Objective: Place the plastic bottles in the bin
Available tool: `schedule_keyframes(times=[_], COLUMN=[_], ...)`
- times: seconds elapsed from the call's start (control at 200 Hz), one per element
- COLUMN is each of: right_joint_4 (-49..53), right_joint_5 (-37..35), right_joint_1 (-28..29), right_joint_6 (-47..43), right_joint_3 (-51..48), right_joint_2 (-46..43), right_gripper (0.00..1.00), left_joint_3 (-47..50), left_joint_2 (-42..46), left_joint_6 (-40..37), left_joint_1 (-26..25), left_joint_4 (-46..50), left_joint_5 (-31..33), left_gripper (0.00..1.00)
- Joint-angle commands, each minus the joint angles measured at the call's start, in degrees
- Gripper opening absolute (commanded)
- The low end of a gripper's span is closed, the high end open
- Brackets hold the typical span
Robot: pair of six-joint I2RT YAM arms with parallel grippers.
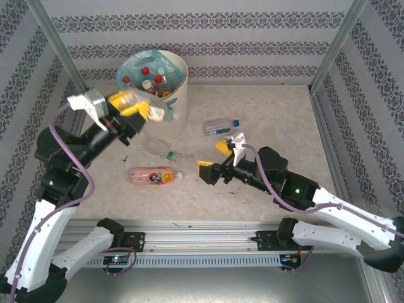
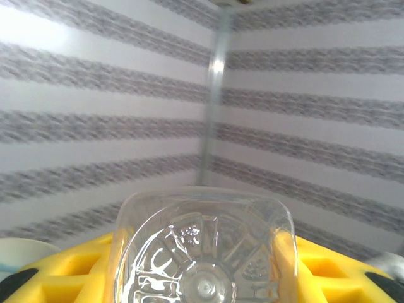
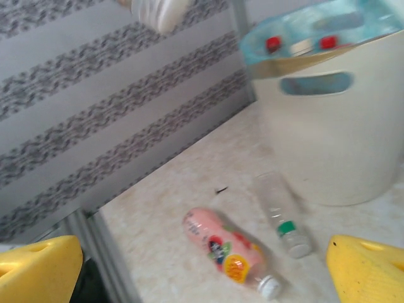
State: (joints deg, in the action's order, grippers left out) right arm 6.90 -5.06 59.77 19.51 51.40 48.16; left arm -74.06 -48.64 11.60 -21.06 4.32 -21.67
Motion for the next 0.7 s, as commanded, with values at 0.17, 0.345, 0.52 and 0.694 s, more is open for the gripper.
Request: schedule_keyframes(times=[0.17,0.345,0.52,0.694], right_joint_4=[0.2,2.3,2.8,2.5], right_joint_5=[-8.0,-6.8,-7.7,-8.6], right_joint_1=[-1.1,-1.2,-1.4,-1.4], right_joint_6=[0.3,0.3,0.9,1.7], right_joint_3=[-3.1,-1.8,-2.5,-3.5], right_joint_2=[-4.8,-4.7,-6.2,-7.6], right_gripper=[0.98,0.98,0.98,0.98], left_joint_3=[-16.7,-23.2,-30.2,-33.7], left_joint_2=[-20.6,-33.4,-43.3,-49.7], left_joint_6=[-16.0,-16.3,-12.5,-12.3], left_joint_1=[2.5,6.9,8.3,8.4], left_joint_4=[8.8,6.3,6.6,6.8], left_joint_5=[32.3,27.6,19.4,16.4], left_gripper=[0.33,0.33,0.33,0.34])
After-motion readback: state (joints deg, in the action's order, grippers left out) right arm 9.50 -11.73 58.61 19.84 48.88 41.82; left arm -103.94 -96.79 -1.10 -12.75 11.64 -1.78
